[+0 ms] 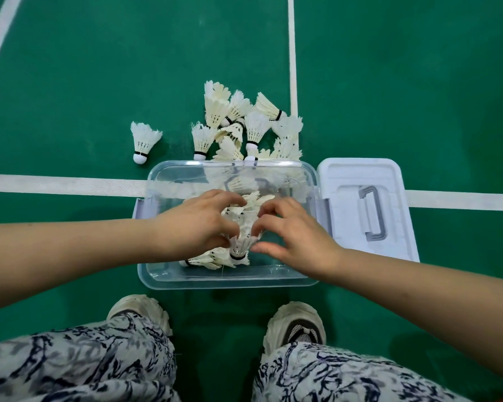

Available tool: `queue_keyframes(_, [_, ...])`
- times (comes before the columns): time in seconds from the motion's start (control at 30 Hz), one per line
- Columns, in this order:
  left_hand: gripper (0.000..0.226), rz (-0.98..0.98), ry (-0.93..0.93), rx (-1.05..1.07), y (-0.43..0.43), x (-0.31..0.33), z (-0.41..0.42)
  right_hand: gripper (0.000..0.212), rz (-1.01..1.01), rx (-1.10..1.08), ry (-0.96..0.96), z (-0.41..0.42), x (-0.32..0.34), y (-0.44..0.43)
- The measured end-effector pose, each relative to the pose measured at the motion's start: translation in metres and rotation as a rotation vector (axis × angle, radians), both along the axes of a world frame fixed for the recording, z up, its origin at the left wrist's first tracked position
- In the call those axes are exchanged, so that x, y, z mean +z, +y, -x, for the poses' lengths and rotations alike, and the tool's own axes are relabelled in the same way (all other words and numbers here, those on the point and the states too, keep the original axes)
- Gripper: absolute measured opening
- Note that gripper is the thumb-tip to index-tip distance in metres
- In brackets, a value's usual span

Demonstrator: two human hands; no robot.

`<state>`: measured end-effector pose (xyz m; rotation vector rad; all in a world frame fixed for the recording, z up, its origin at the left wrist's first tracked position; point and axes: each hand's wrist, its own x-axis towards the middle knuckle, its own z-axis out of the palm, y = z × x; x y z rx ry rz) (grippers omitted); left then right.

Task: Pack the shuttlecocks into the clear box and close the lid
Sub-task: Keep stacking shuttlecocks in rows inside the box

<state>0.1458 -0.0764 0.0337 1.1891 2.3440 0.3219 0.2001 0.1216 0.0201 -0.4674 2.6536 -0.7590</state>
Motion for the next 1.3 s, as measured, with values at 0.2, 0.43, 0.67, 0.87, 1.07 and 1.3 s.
queue_keyframes(0.2, [0.021, -0.003, 0.007, 0.023, 0.011, -0.001, 0.004, 0.027, -0.019, 0.023, 0.022, -0.002, 0.0, 0.007])
queue_keyframes(0.43, [0.065, 0.086, -0.051, 0.098, 0.01, -0.002, 0.006, 0.022, -0.187, 0.001, -0.016, -0.002, 0.002, 0.007])
queue_keyframes(0.67, [0.07, 0.102, -0.082, 0.122, 0.001, 0.001, 0.007, 0.012, -0.392, -0.005, -0.115, 0.014, -0.009, -0.006])
queue_keyframes(0.87, [0.067, 0.101, -0.092, 0.147, -0.013, 0.002, 0.008, 0.016, -0.339, -0.159, -0.368, 0.026, -0.027, -0.015])
queue_keyframes(1.07, [0.066, 0.069, -0.12, 0.193, -0.027, 0.004, 0.01, 0.023, -0.149, -0.41, -0.748, 0.026, -0.047, -0.022])
queue_keyframes(1.3, [0.065, 0.034, -0.141, 0.212, -0.038, 0.006, 0.009, 0.027, 0.191, -0.761, -1.048, 0.01, -0.057, -0.026])
